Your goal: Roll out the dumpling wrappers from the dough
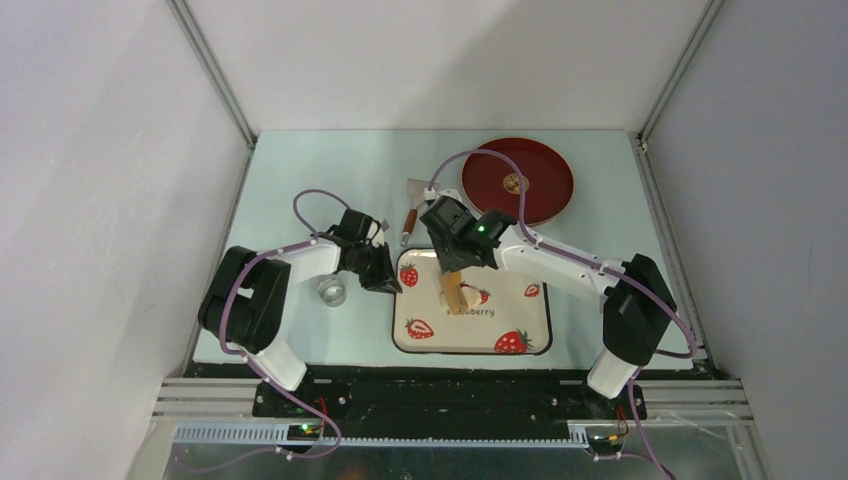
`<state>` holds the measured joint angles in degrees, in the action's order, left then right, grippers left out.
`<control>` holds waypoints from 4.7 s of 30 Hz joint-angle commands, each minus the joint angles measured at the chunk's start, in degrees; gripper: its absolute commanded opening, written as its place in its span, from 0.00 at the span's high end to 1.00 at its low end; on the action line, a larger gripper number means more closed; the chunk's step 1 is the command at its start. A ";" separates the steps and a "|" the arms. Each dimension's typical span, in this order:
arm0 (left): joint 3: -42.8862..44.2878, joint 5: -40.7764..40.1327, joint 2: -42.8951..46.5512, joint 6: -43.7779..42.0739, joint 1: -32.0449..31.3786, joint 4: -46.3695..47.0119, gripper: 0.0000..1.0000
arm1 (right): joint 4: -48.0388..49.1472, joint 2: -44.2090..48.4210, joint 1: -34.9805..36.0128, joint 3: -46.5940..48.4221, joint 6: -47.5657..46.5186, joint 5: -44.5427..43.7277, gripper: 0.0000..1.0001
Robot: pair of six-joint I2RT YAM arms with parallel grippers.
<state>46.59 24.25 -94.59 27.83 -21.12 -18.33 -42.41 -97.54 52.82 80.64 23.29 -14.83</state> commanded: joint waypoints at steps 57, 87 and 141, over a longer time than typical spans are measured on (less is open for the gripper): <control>-1.56 -6.76 -3.70 -4.11 -1.02 -3.45 1.00 | -5.67 17.07 -10.11 -6.13 4.00 4.44 1.00; -1.73 -6.68 -3.92 -4.13 -1.02 -3.39 1.00 | -1.99 10.85 -8.14 -9.94 1.87 0.20 1.00; -1.86 -6.50 -4.13 -4.11 -1.02 -3.38 1.00 | -4.91 4.25 0.11 -5.61 3.32 -2.98 1.00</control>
<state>46.85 24.45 -94.89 27.79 -21.10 -18.52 -49.17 -91.94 51.09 75.75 23.46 -21.98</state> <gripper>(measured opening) 0.130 0.362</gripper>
